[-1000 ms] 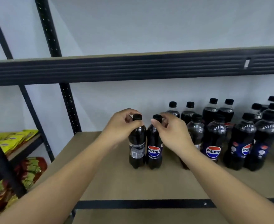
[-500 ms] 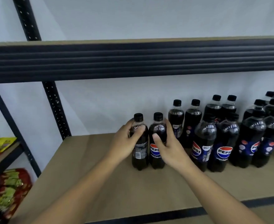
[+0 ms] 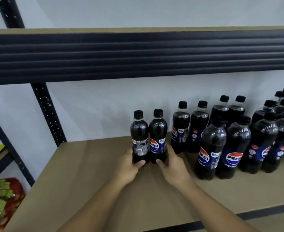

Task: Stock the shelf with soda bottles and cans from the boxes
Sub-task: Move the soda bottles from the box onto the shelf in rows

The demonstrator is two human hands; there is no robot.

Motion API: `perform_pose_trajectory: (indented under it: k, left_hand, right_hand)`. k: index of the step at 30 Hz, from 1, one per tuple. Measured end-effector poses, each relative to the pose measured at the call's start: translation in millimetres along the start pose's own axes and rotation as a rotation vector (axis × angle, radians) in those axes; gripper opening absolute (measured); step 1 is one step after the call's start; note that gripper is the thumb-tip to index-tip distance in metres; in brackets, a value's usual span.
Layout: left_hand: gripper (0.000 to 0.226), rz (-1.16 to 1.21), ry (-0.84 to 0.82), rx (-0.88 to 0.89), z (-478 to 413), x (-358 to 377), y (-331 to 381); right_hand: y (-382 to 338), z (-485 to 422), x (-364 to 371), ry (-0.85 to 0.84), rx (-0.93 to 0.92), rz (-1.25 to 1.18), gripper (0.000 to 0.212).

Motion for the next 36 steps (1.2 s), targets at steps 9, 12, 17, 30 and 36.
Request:
perform_pose_trajectory:
  k: [9,12,17,30,36]
  left_hand:
    - [0.042,-0.095,0.123,0.053,-37,1,18]
    - [0.048,-0.132,0.144,0.043,-42,1,22]
    - [0.061,-0.205,0.066,-0.02,-38,8,18]
    - [0.05,-0.494,-0.097,0.081,49,40,31]
    - [0.05,-0.496,-0.132,0.099,110,62,55]
  right_hand:
    - [-7,-43,20,0.126,0.096,0.11,0.058]
    - [-4,-51,23,0.109,0.123,0.155,0.056]
    - [4,-53,25,-0.024,0.16,0.112,0.059]
    - [19,29,-8,-0.38,-0.12,0.359,0.064]
    - [33,80,-38,-0.465,-0.313,0.415,0.055]
Point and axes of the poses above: each hand's wrist, its own z-axis away from the middle knuckle, its own x-axis out of the palm, y = z × x, the point moved 6 cm from there along -z, towards the middle knuckle, and after that the axes turned 2 degrees about y, right-handed, at the moved point
